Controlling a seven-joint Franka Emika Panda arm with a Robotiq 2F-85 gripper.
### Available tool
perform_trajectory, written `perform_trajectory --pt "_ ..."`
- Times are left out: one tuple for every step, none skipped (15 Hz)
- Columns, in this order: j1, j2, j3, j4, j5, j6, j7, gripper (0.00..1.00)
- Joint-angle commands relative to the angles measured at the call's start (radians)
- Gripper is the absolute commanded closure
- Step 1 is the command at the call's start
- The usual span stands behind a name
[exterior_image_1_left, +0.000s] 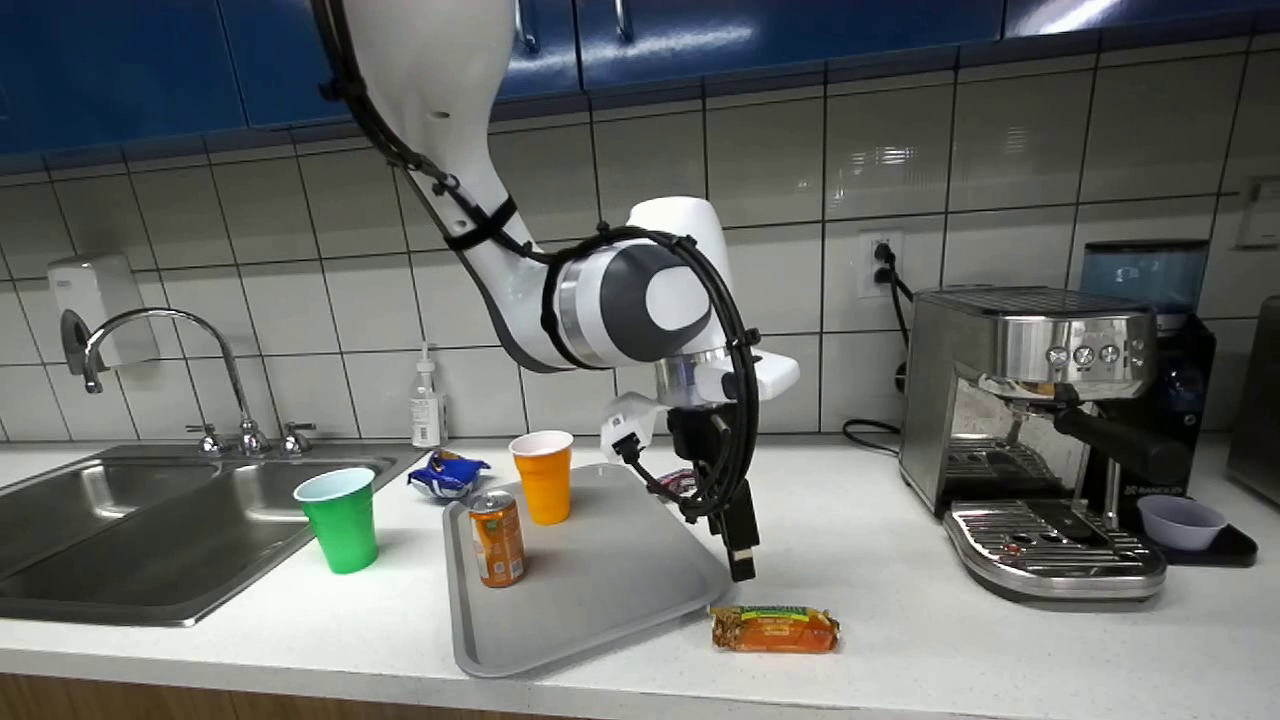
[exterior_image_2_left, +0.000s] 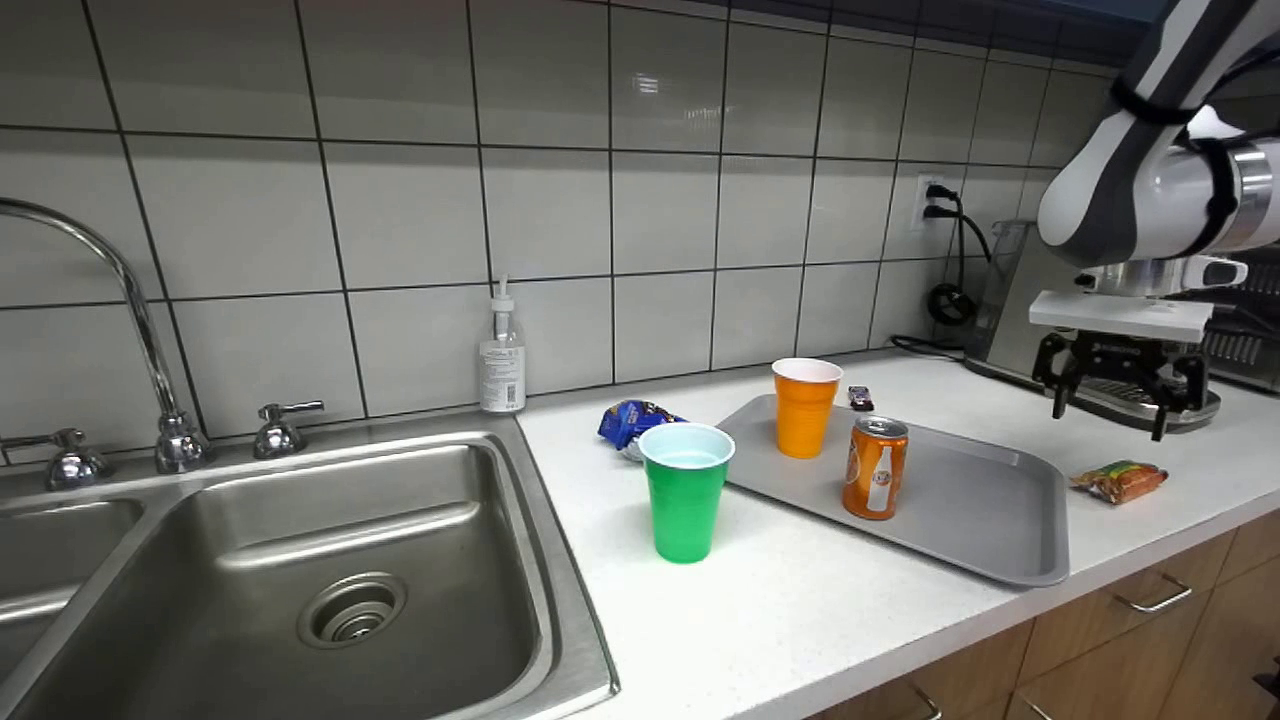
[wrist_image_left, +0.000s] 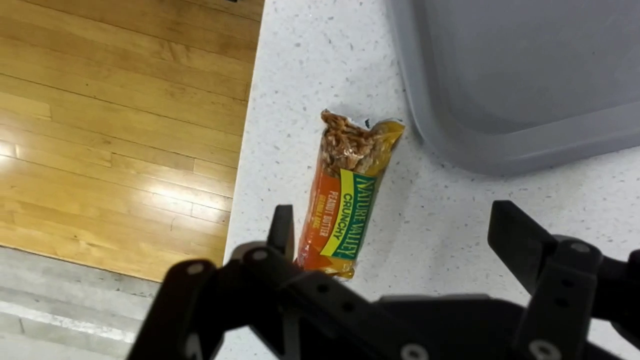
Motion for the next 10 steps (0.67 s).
perform_trajectory --pt "-0.021 0.079 0.014 0.073 0.077 -0.007 -0.022 0.0" --pt "-0.022 0.097 0.015 0.086 0.093 -0.01 -0.022 0.0" --pt "-0.023 0.111 0.015 0.096 0.105 -0.011 -0.023 0.0" --pt "-0.023 0.126 0.014 0.106 0.116 -0.015 -0.023 0.0" --pt "-0.022 0.137 0.013 0.114 0.124 -0.017 -0.022 0.0" --pt "-0.021 0.15 0.011 0.122 0.13 -0.02 -0.021 0.0" --pt "-0.021 0.159 0.01 0.128 0.137 -0.022 -0.02 0.0" --pt "-0.021 0.167 0.007 0.13 0.141 -0.023 -0.019 0.0" --pt "-0.021 0.174 0.005 0.134 0.144 -0.025 -0.019 0.0" --pt "-0.021 0.181 0.003 0.136 0.146 -0.026 -0.018 0.0"
